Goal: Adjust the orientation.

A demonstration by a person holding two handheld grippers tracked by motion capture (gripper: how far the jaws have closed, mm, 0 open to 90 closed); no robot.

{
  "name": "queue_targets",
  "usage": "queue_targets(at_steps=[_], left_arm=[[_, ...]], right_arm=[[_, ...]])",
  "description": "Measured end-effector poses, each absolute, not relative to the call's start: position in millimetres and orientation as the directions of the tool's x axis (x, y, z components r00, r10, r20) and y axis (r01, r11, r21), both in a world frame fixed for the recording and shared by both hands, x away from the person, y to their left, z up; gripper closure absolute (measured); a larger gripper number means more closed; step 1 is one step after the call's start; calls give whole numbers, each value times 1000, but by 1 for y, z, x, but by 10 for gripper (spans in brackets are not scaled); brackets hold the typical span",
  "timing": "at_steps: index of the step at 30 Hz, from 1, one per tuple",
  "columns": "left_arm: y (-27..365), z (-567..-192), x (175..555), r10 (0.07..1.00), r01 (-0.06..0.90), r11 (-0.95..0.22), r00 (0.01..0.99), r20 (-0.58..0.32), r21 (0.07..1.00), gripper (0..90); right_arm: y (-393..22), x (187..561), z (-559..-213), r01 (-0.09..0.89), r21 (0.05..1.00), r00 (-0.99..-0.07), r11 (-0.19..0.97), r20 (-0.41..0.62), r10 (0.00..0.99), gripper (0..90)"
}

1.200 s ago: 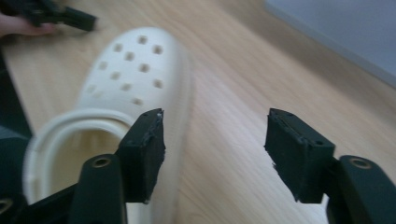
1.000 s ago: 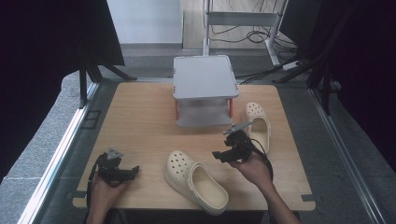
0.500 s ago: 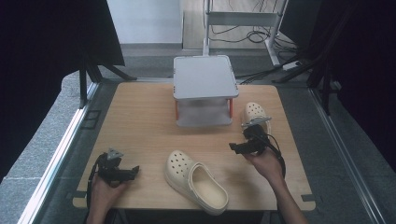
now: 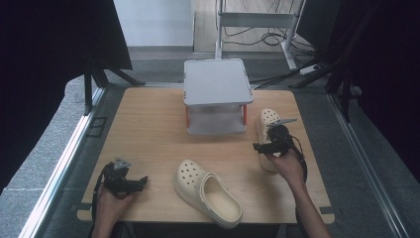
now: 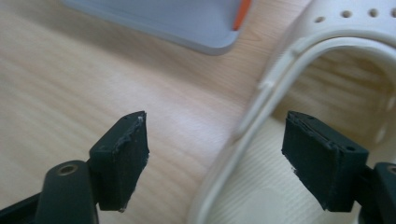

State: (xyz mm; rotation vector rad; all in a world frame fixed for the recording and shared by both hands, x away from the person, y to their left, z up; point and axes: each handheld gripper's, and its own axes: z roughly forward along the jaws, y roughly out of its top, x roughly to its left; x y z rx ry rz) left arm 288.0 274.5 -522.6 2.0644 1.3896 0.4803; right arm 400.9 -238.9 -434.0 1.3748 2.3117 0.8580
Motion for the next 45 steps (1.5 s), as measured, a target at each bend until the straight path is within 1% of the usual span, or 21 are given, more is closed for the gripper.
queue_targets(at_steps=[8,14,17,21,23,25,28,34,38,41,45], left_arm=[[275,-523,288,921,705,-275,388,-31,654,0],[275,-523,288,921,704,-274,388,-31,655,0],[274,-523,288,922,704,-273,387,-31,655,0],[274,-523,288,922,705,-272,386,-33,655,0],[274,-523,288,922,704,-273,387,-31,655,0],[274,-523,288,922,705,-274,387,-31,654,0],[274,-523,288,922,705,-274,387,-31,654,0],[274,-523,288,922,704,-273,387,-31,655,0],[274,-523,288,922,704,-273,387,-31,655,0],[274,-523,288,922,704,-273,387,-31,655,0],[274,-523,288,922,704,-273,387,-32,656,0]], right_arm=[[-244,421,-440,710,629,-445,317,51,894,261],[-240,437,-444,720,624,-425,303,53,903,331],[-239,444,-447,722,627,-412,293,50,910,388],[-239,450,-449,723,631,-404,283,53,913,494],[-241,454,-451,731,623,-402,278,63,914,554],[-243,456,-453,739,618,-391,268,70,918,646],[-247,456,-455,743,626,-376,236,99,921,701],[-244,449,-452,724,633,-379,274,33,925,742],[-252,445,-450,718,642,-386,270,44,921,766],[-258,440,-447,713,648,-394,268,55,917,768],[-261,430,-439,697,659,-410,284,41,911,769]])
